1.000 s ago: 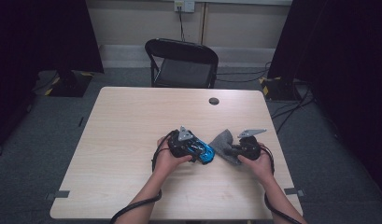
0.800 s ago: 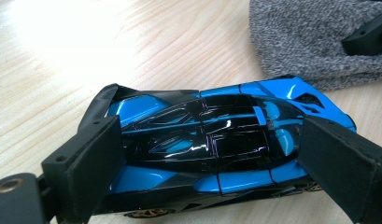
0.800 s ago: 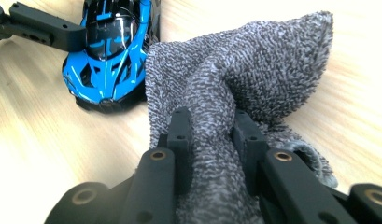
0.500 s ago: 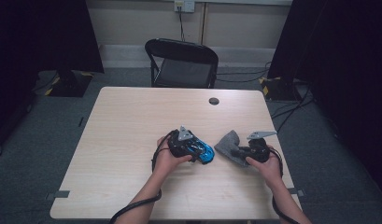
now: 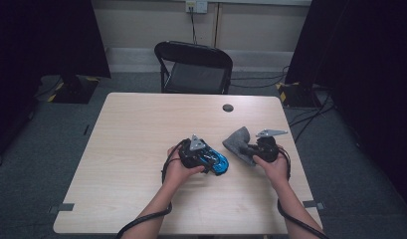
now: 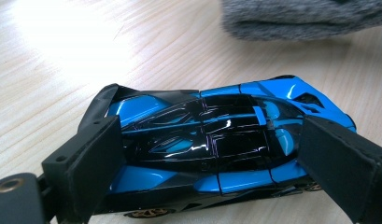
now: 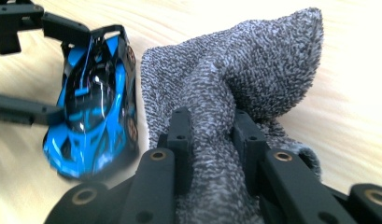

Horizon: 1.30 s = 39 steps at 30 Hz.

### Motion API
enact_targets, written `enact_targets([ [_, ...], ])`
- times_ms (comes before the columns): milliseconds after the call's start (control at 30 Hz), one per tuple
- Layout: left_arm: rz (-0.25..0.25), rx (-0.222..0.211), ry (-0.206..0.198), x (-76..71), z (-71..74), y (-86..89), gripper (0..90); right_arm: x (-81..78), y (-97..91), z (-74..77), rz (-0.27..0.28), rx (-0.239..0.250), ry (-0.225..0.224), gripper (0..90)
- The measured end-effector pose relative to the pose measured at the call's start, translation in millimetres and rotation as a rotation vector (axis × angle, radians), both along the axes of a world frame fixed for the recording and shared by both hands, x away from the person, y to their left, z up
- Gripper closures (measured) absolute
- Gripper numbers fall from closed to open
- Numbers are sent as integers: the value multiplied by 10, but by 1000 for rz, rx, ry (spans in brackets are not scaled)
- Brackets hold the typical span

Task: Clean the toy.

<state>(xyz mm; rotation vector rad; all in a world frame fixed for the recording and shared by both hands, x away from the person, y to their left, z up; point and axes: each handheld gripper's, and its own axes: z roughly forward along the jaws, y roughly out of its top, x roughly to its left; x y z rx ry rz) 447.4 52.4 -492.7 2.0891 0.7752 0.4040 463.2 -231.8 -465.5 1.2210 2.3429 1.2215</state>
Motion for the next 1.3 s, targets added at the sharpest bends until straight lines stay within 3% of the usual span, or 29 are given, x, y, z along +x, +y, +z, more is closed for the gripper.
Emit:
enact_targets([
  [133, 0, -2, -2, -5, -3, 1, 69, 96, 116, -24, 10, -18, 4, 729],
  [667, -5, -9, -6, -15, -10, -2, 69, 387, 582, -194, 28, 3, 17, 728],
  [867, -7, -15, -12, -18, -18, -1, 69, 440, 691, -271, 18, 45, 33, 728],
  [1033, -5, -17, -17, -20, -23, 2, 69, 454, 764, -296, 62, 35, 35, 723],
  [1100, -5, -18, -19, -22, -25, -1, 68, 445, 779, -299, 90, 5, 30, 722],
  [1200, -5, -20, -18, -21, -25, -1, 68, 443, 785, -283, 99, -14, 27, 722],
  [1300, -5, -18, -16, -17, -22, -1, 68, 447, 781, -296, 91, 0, 38, 723],
])
